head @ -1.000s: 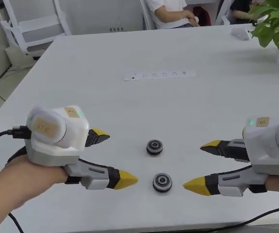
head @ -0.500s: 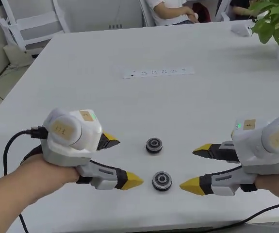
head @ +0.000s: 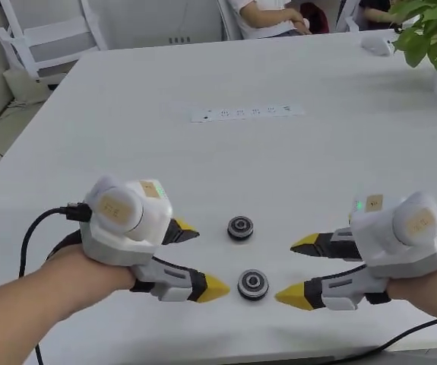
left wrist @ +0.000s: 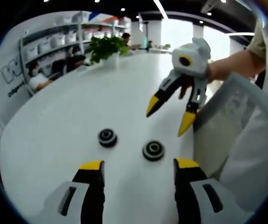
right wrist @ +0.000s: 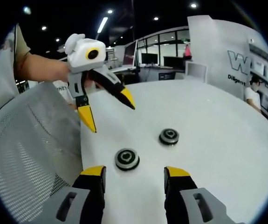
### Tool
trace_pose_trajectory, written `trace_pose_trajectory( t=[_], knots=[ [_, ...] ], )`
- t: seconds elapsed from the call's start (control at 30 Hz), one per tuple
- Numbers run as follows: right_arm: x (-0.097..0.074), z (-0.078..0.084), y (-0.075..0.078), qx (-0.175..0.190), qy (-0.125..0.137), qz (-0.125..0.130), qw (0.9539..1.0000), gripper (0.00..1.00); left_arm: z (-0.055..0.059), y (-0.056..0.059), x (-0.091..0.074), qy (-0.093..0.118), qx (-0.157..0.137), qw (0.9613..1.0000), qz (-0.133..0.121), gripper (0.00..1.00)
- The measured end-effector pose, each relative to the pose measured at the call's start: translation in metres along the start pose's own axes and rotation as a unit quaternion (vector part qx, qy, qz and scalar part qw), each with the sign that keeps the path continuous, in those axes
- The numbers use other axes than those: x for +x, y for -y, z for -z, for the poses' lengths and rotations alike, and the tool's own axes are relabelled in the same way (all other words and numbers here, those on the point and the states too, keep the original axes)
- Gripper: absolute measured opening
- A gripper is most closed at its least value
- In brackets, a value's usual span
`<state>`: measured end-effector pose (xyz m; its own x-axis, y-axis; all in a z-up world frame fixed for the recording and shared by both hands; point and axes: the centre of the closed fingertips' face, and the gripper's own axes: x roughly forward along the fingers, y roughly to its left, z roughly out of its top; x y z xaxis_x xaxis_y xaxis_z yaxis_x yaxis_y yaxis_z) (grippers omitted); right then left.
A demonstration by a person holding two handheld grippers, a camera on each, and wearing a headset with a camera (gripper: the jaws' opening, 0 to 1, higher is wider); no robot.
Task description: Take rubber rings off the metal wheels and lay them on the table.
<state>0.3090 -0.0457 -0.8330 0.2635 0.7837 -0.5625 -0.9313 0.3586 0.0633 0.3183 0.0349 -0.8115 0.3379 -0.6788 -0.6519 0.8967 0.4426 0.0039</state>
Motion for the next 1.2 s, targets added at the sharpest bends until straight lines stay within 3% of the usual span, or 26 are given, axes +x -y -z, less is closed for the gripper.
trace_pose_trajectory(
  t=[0.2,0.63,1.0,1.2],
  knots=[
    [0.005,0.003,-0.002,-0.005,-0.002,-0.007,1.0,0.45,0.002,0.004,0.005,-0.005,0.001,0.9999,0.01,0.57],
    [0.014,0.006,-0.006,-0.011,-0.007,-0.019,0.9997,0.41,-0.006,0.008,0.017,0.009,0.004,0.9998,0.017,0.49],
    [0.017,0.01,-0.007,-0.009,-0.01,-0.022,0.9997,0.41,-0.001,0.016,0.025,-0.005,0.002,0.9995,0.03,0.45],
    [0.018,0.01,-0.008,-0.009,-0.008,-0.024,0.9996,0.4,-0.005,0.021,0.029,0.001,0.003,0.9993,0.038,0.44]
  ],
)
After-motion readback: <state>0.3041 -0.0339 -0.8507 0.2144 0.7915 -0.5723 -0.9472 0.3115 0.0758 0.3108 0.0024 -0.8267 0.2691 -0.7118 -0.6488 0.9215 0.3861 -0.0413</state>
